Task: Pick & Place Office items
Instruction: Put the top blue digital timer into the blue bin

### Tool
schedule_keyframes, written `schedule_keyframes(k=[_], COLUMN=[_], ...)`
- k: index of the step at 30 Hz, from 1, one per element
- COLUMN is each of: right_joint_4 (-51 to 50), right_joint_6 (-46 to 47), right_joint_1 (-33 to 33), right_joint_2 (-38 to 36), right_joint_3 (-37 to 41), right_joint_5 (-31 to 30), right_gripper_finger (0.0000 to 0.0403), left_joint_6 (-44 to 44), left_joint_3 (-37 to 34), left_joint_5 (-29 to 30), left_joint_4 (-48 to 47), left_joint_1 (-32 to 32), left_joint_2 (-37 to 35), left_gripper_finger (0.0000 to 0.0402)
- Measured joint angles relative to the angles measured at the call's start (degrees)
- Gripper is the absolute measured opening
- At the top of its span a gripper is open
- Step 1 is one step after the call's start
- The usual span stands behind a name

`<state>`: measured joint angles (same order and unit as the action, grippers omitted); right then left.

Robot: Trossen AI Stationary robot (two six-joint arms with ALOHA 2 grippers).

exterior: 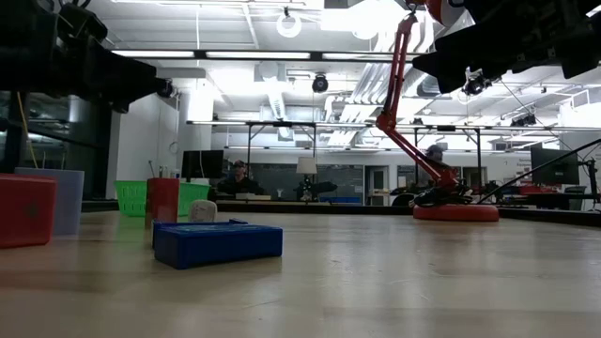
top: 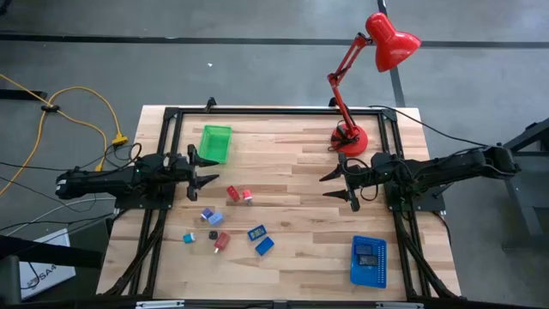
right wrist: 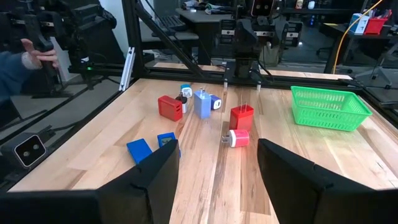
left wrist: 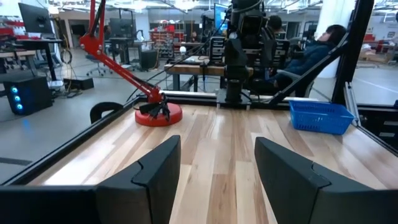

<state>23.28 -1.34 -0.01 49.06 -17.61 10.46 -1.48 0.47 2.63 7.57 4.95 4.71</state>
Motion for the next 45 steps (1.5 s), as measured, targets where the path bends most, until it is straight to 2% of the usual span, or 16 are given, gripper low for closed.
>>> schedule_keyframes(k=[9,20,28,33,45], right_joint_4=[0.0,0.0,0.0,0.0,0.0], right_joint_6=[0.0,0.0,0.0,0.0,0.0], right_joint_1=[0.0,0.0,0.0,0.0,0.0], right_joint_2=[0.0,0.0,0.0,0.0,0.0], right_joint_3=[0.0,0.0,0.0,0.0,0.0], right_joint_5=[0.0,0.0,0.0,0.0,0.0], right_gripper_finger=[0.0204,0.0204,0.0204,0.0204,0.0204], left_joint_6=[-11.5,-11.7,-6.3,-4.5,-5.3], left_joint_3=[0.0,2.3,7.1,11.6,22.6], left_joint_5=[-0.5,-0.2,5.7,7.1,7.2], left_joint_4=[0.0,4.4,4.8,4.5,2.1], left_joint_1=[0.0,0.0,0.0,0.0,0.0], left_joint_2=[0.0,0.0,0.9,5.4,23.0], left_gripper_finger=[0.0199,0.0199,0.0199,0.0199,0.0199])
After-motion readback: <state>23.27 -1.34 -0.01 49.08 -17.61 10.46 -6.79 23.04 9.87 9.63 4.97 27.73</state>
